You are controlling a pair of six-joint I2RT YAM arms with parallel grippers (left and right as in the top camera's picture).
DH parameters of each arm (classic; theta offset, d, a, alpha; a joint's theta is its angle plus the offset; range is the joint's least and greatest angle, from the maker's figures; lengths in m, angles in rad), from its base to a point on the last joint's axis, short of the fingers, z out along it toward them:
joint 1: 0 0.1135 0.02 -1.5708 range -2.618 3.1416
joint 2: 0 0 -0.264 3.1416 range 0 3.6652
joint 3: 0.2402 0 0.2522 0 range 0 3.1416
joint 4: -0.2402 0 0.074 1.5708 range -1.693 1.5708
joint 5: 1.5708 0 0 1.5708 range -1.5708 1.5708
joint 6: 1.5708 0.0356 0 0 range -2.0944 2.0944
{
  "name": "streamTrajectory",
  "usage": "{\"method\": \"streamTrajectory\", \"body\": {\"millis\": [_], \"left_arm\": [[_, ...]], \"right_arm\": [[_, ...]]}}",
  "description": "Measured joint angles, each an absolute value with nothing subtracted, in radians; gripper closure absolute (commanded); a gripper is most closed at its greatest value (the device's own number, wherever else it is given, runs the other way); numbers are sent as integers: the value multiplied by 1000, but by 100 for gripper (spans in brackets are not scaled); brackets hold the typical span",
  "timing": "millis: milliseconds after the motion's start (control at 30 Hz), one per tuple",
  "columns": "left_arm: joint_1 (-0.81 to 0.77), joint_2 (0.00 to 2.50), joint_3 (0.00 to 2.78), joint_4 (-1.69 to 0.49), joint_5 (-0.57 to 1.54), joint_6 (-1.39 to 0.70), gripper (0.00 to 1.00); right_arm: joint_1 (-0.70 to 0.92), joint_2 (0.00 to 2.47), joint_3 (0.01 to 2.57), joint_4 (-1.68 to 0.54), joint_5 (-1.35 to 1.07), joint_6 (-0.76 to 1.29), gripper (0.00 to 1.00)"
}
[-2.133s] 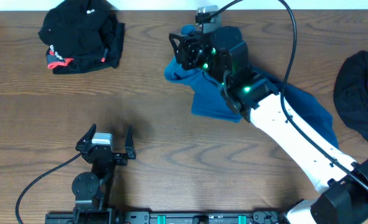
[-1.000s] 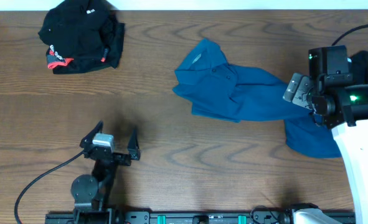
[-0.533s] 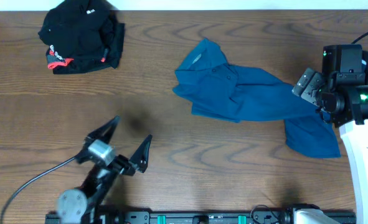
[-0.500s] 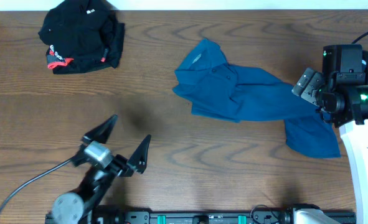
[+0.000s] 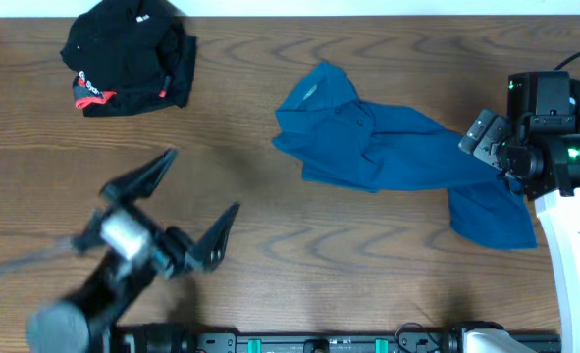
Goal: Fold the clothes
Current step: 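Reach the left gripper to the shirt's left end and grasp it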
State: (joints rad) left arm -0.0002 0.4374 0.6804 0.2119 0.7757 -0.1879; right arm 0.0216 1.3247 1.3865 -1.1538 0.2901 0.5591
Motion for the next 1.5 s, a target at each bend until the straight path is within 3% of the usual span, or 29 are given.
{"method": "streamTrajectory", "body": {"millis": [267,333,633,867,1000,1200,1500], "left_arm": [[0,833,1132,-445,780,-113,2],[0,895,1192,-525,762,-75,2],[-41,1084,1217,-606,662,-62,2],[-384,1132,1219,-744,160,-167,2],[-509,1209,1221,-765,7,-293,2],[-543,1430,1222,-731,17,-445,2],[-545,1670,1222,-609,171,-499,2]], "right_arm": [[22,1324,1386,-1163,289,559,1],[22,1324,1386,-1165,290,559,1],[22,1324,1386,-1166,291,559,1],[22,1324,1386,-1166,291,559,1],[22,1324,1386,-1163,291,559,1],[22,1324,1386,-1176,291,559,1],[22,1324,1386,-1197,291,559,1]]}}
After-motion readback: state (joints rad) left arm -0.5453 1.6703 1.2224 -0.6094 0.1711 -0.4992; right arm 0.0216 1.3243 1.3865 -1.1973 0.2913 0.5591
